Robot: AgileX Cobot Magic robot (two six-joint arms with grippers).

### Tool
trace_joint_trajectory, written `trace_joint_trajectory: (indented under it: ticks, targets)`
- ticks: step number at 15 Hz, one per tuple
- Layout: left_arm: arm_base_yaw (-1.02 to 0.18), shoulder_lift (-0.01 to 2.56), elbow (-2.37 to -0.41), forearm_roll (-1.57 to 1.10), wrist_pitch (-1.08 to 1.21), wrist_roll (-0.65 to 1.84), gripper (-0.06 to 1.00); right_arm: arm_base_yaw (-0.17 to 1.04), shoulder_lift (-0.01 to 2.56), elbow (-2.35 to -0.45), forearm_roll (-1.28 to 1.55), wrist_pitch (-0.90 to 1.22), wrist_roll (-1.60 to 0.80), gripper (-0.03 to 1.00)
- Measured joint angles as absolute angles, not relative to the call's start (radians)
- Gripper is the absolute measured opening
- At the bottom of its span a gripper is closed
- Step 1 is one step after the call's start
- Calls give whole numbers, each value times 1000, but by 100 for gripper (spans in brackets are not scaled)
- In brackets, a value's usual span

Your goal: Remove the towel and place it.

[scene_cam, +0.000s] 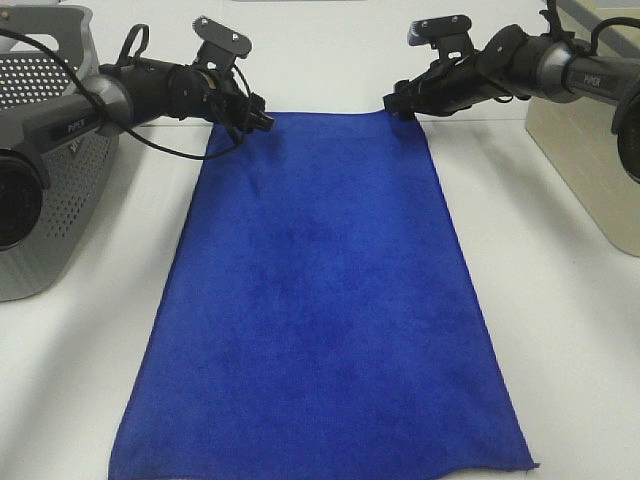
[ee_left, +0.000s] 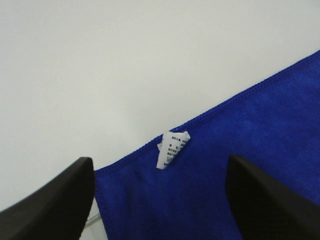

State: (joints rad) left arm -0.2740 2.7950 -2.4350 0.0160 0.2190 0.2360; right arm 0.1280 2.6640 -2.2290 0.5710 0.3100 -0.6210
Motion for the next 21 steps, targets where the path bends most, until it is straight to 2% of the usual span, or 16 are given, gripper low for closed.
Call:
trace_joint_trajectory:
  ticks: [2,6,7,9,12,18,21]
  targets:
    - [-274,2794,-2435,17,260,236,72,126,2657,-2229,572,347,-621,82]
    - [-274,2717,-2435,16,524,214,72,126,2579,-2227,566,489,-611,83]
    - [-274,2695,-2435,16,572,204,72,125,2540,-2227,560,559,-585,83]
    - [-274,2543,-2435,0,900,137,72,125,2393,-2227,470,847,-412,84]
    - [-274,2420,-2435,-9,1181,78,72,125,2251,-2227,370,1145,-222,84]
    - [-274,2324,-2436,0,1211,-21,72,125,2106,-2227,192,1216,-61,84]
    - [-196,2244,-2436,0,1215,-12,72,72,2064,-2227,166,1217,-52,84]
